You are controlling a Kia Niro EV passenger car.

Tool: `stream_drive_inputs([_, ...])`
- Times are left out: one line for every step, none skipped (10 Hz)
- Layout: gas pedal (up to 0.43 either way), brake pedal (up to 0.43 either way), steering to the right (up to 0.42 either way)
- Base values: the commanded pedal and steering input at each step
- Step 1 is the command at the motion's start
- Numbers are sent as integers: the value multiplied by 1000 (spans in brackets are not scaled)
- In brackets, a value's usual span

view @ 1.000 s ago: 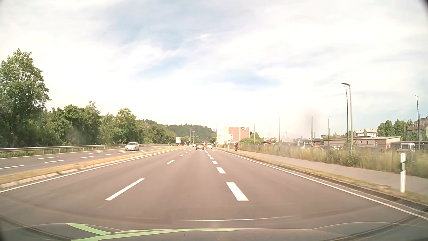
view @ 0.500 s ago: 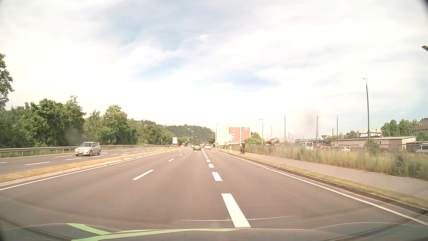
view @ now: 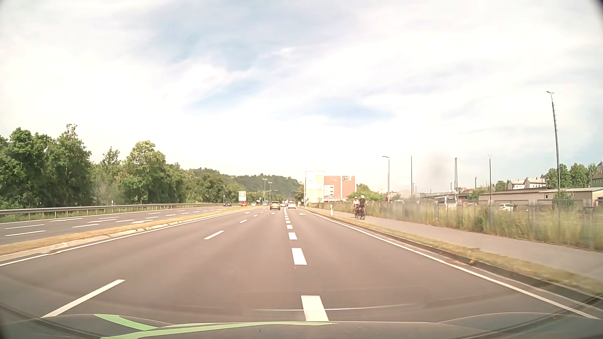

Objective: Follow the waypoints while adhering to traffic rules and regulations

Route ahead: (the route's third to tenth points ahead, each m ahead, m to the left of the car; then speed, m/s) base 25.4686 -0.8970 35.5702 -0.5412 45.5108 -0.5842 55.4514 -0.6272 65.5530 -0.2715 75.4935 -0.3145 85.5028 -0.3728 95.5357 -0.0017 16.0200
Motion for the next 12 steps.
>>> stream_drive_inputs([59,0,-3])
stream_drive_inputs([59,0,-2])
stream_drive_inputs([59,0,-2])
stream_drive_inputs([59,0,-2])
stream_drive_inputs([59,0,-2])
stream_drive_inputs([59,0,-2])
stream_drive_inputs([59,0,-2])
stream_drive_inputs([59,0,-2])
stream_drive_inputs([59,0,-3])
stream_drive_inputs([59,0,-3])
stream_drive_inputs([67,0,-3])
stream_drive_inputs([67,0,-3])
